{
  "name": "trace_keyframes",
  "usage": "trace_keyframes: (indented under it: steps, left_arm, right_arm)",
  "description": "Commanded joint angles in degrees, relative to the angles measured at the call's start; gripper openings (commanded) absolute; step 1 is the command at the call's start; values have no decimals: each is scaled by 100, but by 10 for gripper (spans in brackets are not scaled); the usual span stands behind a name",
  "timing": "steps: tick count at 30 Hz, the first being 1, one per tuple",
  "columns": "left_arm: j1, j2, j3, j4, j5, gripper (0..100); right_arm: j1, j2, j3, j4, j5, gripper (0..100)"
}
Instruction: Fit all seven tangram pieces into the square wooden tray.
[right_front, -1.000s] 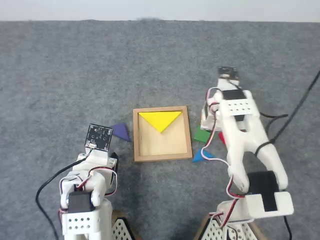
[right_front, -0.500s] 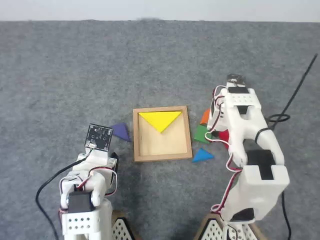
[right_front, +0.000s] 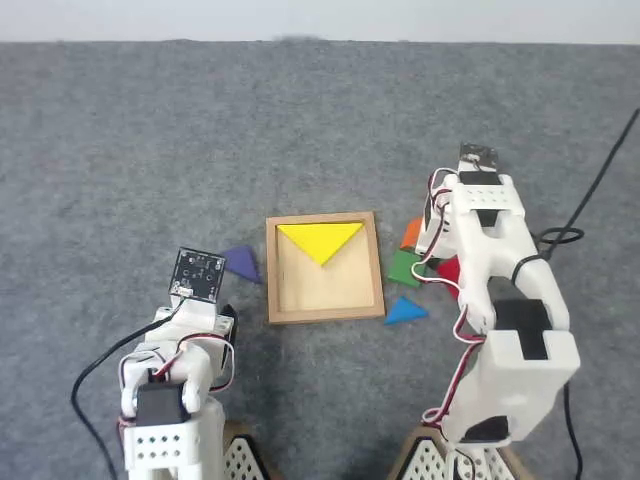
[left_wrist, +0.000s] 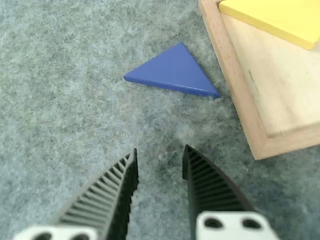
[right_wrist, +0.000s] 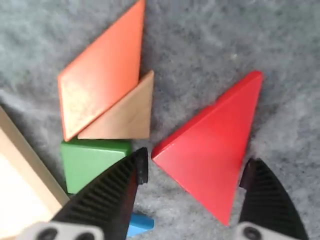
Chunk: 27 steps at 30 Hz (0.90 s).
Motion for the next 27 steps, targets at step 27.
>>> trace_keyframes:
  steps: [27]
  left_arm:
    - [-35, -114, -84, 26, 53, 141]
  right_arm:
    - [75, -101, -484, 268, 255, 180]
